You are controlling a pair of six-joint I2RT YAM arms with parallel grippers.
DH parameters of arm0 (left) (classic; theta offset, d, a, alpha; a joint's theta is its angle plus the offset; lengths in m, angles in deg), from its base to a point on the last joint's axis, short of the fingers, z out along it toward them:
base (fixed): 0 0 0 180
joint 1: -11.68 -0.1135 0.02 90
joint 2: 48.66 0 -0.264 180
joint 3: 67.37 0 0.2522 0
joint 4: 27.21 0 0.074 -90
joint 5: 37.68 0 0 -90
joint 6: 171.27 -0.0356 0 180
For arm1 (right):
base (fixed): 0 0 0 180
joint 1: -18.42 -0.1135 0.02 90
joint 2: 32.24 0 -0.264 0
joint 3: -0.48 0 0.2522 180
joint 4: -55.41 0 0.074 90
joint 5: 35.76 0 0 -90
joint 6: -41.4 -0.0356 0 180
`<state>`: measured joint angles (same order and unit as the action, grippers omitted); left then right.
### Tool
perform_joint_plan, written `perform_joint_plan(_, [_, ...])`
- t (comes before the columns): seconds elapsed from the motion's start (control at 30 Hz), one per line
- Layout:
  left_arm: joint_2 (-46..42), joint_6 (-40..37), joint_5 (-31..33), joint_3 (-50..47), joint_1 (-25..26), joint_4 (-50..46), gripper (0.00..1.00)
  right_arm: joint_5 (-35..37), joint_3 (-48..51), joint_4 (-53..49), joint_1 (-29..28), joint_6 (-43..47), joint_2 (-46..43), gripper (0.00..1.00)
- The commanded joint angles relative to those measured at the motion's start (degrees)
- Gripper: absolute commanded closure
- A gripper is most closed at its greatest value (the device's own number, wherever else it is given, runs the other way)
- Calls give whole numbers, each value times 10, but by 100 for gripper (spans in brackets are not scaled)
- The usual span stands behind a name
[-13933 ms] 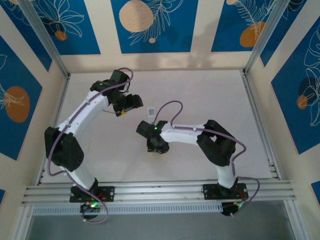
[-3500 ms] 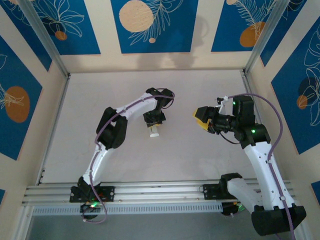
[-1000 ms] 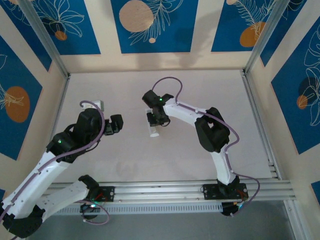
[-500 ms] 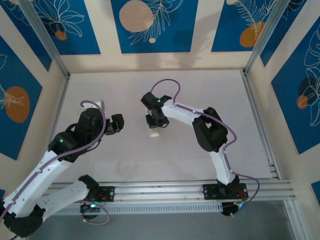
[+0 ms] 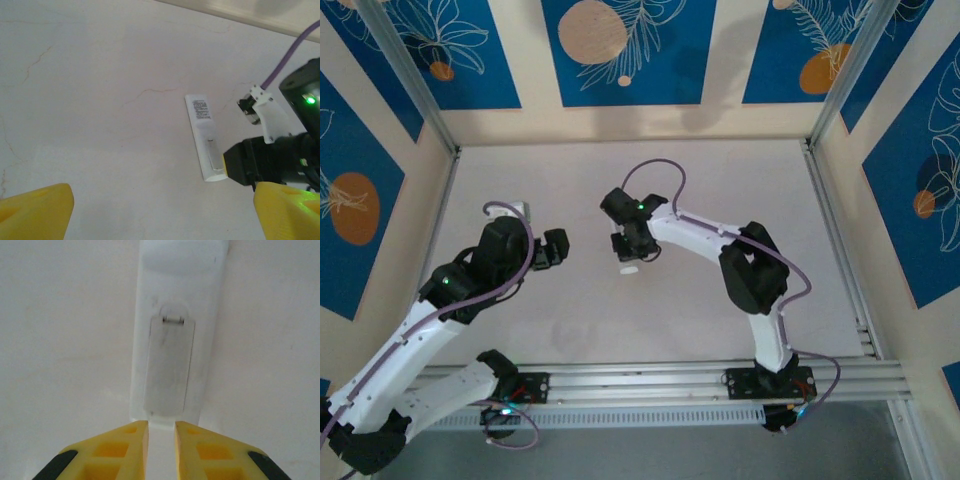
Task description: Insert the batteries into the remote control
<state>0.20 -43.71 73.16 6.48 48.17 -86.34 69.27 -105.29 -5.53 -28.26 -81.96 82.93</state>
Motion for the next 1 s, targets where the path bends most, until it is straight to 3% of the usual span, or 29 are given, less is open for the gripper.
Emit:
perform_joint_plan(0.0, [-3,9,-10,-9,-6,8,7,3,23,-3,-8,-22,-23,78])
perform_joint_plan(0.67, [0,17,-21,-14,-12,11,7,31,-27,4,-6,-1,60,82])
perform_joint_plan(0.97, [-2,16,-21,-15,-13,9,7,33,-46,-3,8,-4,55,80])
